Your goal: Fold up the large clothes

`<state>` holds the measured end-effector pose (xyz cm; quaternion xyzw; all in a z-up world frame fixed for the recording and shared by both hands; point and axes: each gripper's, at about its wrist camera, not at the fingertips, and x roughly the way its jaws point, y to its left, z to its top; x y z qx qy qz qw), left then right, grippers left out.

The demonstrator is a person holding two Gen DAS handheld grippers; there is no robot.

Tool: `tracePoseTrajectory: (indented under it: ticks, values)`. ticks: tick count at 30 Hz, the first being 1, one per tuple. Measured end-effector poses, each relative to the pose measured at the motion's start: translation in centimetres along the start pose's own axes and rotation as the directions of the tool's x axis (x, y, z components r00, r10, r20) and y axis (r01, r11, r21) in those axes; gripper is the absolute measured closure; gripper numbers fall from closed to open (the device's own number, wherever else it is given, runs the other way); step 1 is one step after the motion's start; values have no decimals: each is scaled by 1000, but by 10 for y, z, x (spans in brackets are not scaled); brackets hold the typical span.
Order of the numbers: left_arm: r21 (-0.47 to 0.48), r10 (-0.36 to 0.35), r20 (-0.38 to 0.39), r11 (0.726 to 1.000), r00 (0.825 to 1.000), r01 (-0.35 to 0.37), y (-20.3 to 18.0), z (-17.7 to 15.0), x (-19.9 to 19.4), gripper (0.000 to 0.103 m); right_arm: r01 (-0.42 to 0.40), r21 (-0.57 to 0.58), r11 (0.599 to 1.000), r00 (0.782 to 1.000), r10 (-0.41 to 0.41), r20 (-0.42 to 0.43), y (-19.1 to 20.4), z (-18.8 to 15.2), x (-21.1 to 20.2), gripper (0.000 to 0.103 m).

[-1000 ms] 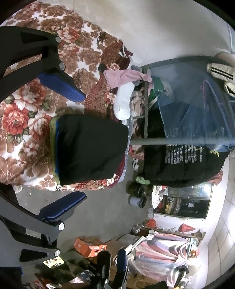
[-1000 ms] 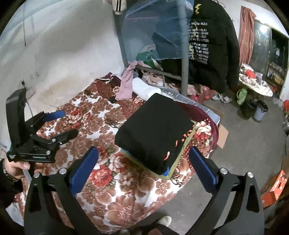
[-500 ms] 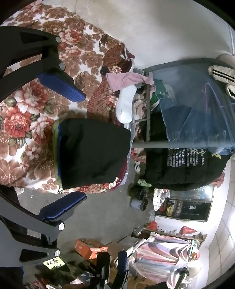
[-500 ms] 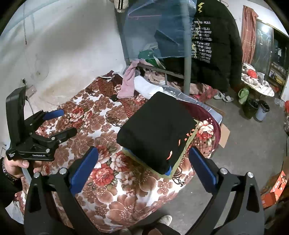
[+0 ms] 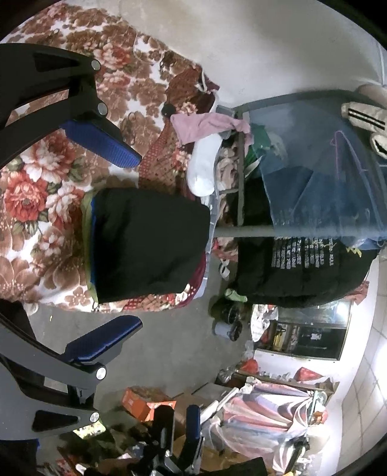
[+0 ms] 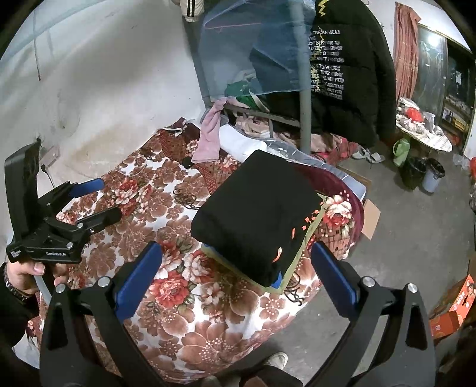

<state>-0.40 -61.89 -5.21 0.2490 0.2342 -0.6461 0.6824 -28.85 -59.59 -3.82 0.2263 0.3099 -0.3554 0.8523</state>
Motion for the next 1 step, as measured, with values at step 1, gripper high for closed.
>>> tracePoseTrajectory:
  ticks: [1]
  values:
    - [0, 0, -3, 1000, 1000, 0, 1, 1, 1, 5, 1, 1, 1000, 1000, -1, 2, 0, 0, 0, 5]
